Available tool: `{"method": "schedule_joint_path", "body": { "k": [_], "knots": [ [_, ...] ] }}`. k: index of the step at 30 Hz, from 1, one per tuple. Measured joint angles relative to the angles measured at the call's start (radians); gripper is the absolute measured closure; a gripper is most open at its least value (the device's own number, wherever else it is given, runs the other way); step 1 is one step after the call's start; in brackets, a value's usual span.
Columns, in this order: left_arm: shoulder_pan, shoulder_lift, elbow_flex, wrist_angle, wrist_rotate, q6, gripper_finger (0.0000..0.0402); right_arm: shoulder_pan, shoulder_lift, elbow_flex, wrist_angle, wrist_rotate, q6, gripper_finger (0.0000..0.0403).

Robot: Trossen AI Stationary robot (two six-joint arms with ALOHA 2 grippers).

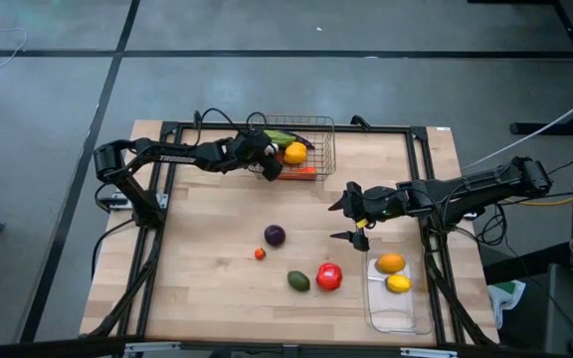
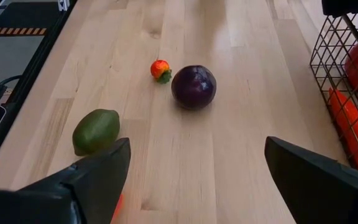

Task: Sort produce into baskets
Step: Put the white garlic into the wire basket

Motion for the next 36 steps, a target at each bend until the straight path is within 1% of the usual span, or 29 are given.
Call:
{"method": "schedule_joint_path", "body": {
  "k": [6, 13, 23, 36],
  "knots": [
    [0.0, 0.0, 0.0, -0.004, 0.0, 0.041, 0.0205, 0.0, 0.0, 0.0, 0.0, 0.0, 0.0, 0.0035],
    [0.0, 0.0, 0.0, -0.004, 0.0, 0.041, 0.0205, 0.0, 0.0, 0.0, 0.0, 0.0, 0.0, 0.0035],
    [0.025, 0.0, 0.0, 0.005, -0.021, -0.089, 0.0205, 0.0, 0.0, 0.0, -0.001, 0.0, 0.0, 0.0035],
    [-0.009, 0.0, 0.0, -0.002, -0.02, -0.059, 0.0205, 0.0, 0.0, 0.0, -0.003, 0.0, 0.0, 0.0035]
  ]
}}
